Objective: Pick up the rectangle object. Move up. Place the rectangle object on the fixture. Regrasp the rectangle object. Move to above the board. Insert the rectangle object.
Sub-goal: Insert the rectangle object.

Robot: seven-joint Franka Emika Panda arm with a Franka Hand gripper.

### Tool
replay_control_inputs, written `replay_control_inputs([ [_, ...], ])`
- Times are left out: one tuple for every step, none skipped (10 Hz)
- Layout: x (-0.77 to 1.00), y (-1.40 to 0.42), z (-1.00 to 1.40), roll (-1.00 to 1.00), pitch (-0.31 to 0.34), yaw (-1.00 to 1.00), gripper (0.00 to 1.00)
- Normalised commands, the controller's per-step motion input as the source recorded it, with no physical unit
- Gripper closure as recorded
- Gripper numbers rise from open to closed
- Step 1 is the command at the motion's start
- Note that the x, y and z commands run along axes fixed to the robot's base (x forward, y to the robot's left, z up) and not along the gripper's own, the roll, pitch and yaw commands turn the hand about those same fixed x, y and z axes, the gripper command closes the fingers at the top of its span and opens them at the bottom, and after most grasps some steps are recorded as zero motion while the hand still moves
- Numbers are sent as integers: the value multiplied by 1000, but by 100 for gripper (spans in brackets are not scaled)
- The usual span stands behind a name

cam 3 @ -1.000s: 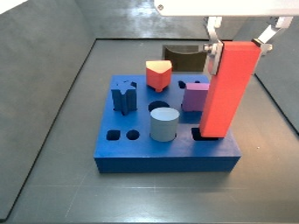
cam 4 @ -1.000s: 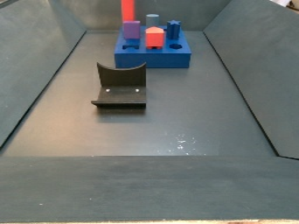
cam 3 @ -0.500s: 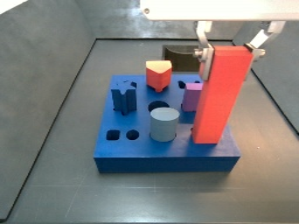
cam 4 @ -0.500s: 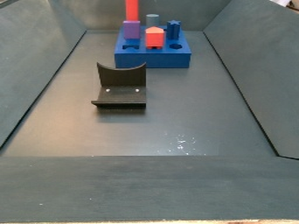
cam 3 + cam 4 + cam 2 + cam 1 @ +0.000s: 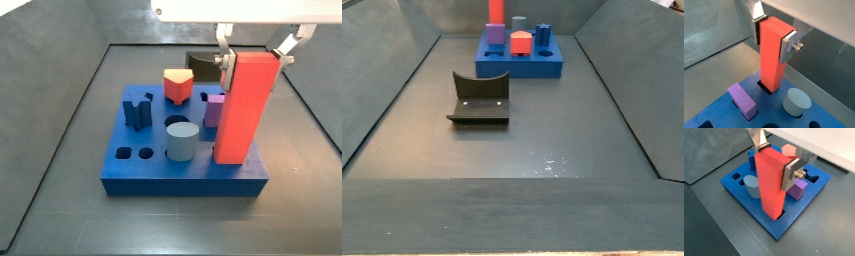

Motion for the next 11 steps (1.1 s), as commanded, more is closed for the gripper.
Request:
replay_control_inputs([
  [-166, 94, -263, 31, -11, 46, 100],
  [-126, 120, -151, 0, -24, 34, 100],
  [-43, 200, -94, 0, 0, 26, 100],
  [-49, 209, -43, 0, 0, 23, 100],
  [-40, 174, 0, -1, 0, 14, 100],
  [-37, 91, 0, 0, -30, 0, 100],
  [-49, 0, 20, 0, -73, 0, 100],
  [-40, 0, 71, 4, -107, 0, 100],
  [-71, -46, 0, 91, -81, 0, 100],
  [-3, -23, 0, 170, -83, 57, 100],
  [0, -103, 0, 243, -126, 83, 100],
])
